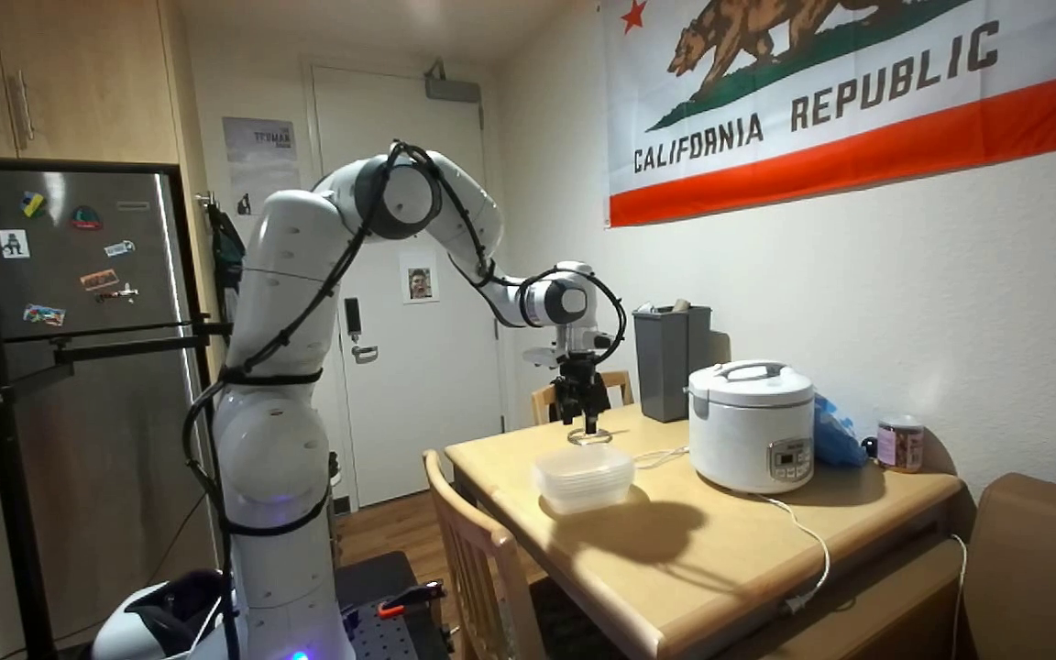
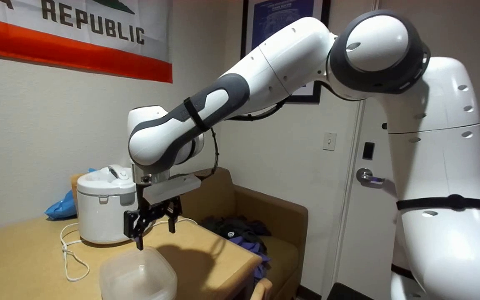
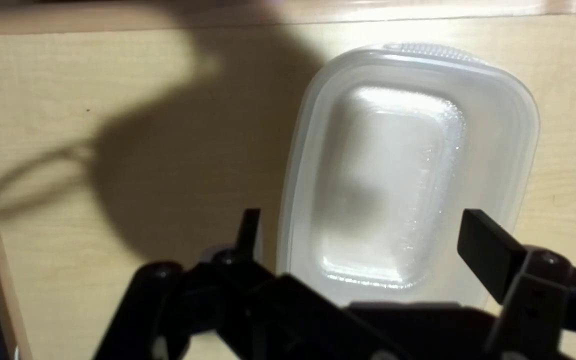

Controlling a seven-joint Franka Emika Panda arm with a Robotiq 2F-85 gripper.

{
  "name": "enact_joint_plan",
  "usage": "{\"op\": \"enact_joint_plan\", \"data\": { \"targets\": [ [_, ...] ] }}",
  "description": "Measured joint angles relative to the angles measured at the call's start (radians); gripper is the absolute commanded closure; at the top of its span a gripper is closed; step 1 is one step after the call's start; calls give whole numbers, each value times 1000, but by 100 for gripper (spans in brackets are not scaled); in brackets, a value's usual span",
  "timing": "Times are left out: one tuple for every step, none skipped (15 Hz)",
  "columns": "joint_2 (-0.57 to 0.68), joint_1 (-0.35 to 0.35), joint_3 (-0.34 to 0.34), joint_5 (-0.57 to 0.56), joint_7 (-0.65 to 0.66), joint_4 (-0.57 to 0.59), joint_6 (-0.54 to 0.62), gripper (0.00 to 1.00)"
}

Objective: Stack two of the lunchboxes from the stack of boxes on the right

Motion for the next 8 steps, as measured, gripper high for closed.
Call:
{"op": "enact_joint_plan", "data": {
  "targets": [
    [13, 0, -2, 31, 0, 0, 1, 0],
    [25, 0, -4, 61, -1, -1, 4, 0],
    [37, 0, -6, 89, -2, -3, 10, 0],
    [49, -1, -9, 115, -2, -6, 20, 0],
    [60, -1, -13, 137, -2, -11, 33, 0],
    [70, -2, -17, 158, -2, -17, 50, 0],
    [80, -3, -20, 175, -2, -25, 70, 0],
    [87, -4, -25, 186, -2, -33, 88, 0]
  ]
}}
